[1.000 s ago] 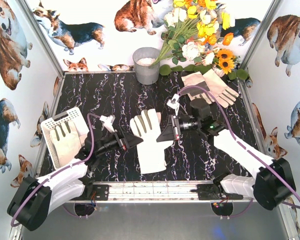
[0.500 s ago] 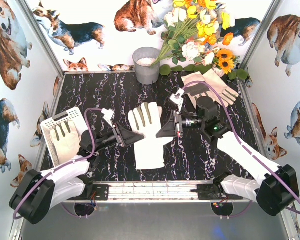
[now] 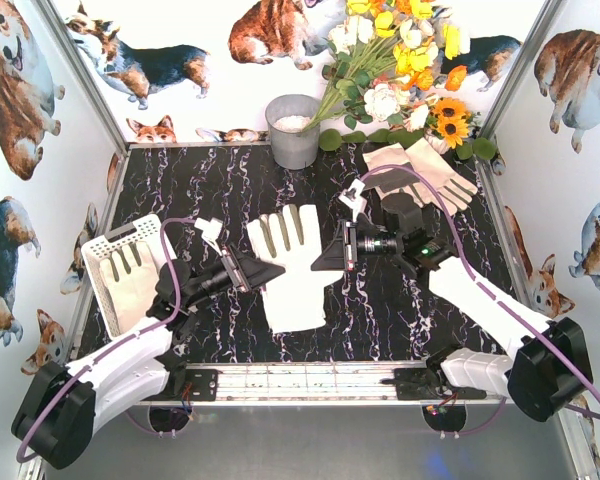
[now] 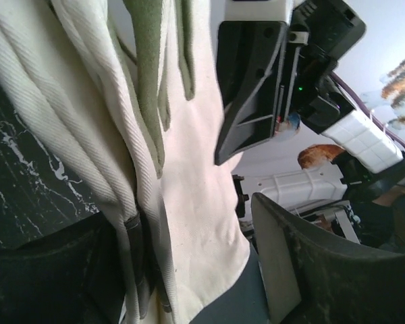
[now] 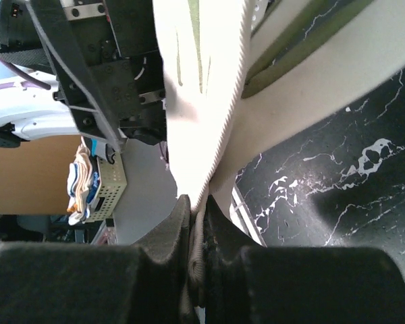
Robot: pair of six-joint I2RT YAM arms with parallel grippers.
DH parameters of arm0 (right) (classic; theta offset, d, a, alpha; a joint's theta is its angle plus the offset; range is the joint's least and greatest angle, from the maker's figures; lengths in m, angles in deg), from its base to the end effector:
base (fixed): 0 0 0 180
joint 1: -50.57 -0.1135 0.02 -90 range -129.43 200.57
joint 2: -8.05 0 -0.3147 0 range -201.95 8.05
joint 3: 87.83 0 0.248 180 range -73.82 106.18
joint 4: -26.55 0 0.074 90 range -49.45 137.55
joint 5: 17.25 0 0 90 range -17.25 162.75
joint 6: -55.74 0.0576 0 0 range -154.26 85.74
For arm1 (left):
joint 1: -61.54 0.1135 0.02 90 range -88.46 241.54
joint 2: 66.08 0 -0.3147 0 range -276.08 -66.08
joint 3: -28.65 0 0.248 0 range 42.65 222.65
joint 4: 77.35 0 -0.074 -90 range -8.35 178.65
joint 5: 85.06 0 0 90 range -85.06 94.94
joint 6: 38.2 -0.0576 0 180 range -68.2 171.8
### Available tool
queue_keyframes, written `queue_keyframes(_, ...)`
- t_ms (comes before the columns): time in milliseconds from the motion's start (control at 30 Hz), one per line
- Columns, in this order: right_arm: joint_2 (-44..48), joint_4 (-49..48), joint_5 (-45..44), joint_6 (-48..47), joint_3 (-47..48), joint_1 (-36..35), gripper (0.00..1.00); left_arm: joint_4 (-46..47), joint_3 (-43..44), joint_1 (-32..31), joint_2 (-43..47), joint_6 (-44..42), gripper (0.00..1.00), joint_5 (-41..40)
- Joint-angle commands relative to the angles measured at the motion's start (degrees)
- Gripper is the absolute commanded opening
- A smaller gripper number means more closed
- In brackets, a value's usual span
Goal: Put the gloves into the storage basket
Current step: Pick up the glove from the center of the board, then place the glove in the bin.
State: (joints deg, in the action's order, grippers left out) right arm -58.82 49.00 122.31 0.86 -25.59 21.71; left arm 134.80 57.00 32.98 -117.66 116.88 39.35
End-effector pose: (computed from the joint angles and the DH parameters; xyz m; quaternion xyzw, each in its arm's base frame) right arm 0.1914 0.1555 0.3322 -0.1761 0.7853 0.5543 0.2125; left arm 0.1358 -0.1110 0.2811 0.0189 0.6601 -0.6609 0.3566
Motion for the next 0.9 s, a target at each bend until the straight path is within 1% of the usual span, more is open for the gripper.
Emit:
queue_keyframes(0, 0.0, -8.2, -1.4, 2.3, 1.2, -1.4, 0.0, -4.6, 3.1, -0.5, 0.4, -2.9, 0.58, -2.7)
queue_keyframes(167, 0.2, -9.7, -7.0, 4.0, 0.1, -3.1, 0.0, -6.2, 3.7, -0.6, 0.1, -3.5, 0.57, -6.6)
queue_keyframes(300, 0.0, -11.6, -11.7, 5.8, -1.6, -4.5, 0.0, -6.7, 4.4, -1.1, -1.5, -3.1, 0.57, -6.6)
queue_keyframes(400, -1.2, -13.4, -13.2, 6.8, -1.5, -5.4, 0.0, -6.7, 4.7, -1.3, -2.6, -3.0, 0.53, -6.7)
queue_keyframes(467, -1.9, -13.8, -14.3, 6.8, -1.2, -5.9, 0.0, -7.4, 5.2, -1.3, -2.9, -3.2, 0.46, -7.2)
queue_keyframes(533, -2.2, -14.1, -15.4, 6.6, -1.0, -6.1, 0.0, -10.2, 6.1, -1.3, -3.1, -4.0, 0.35, -8.0)
queue_keyframes(667, -3.2, -11.9, -18.0, 4.9, 0.5, -6.1, 0.0, -21.3, 9.3, -1.3, -2.7, -7.7, 0.11, -11.3)
queue_keyframes(733, -4.1, -9.8, -19.8, 3.9, 1.5, -6.3, 0.0, -27.1, 10.9, -1.3, -2.3, -9.4, 0.02, -13.7)
queue_keyframes(767, -4.9, -8.8, -21.1, 3.4, 2.1, -6.5, 0.0, -30.0, 11.7, -1.3, -2.2, -10.1, 0.0, -15.3)
queue_keyframes(867, -7.3, -6.5, -23.5, 1.9, 4.0, -8.0, 0.0, -41.7, 15.8, -0.8, -2.2, -14.0, 0.0, -17.8)
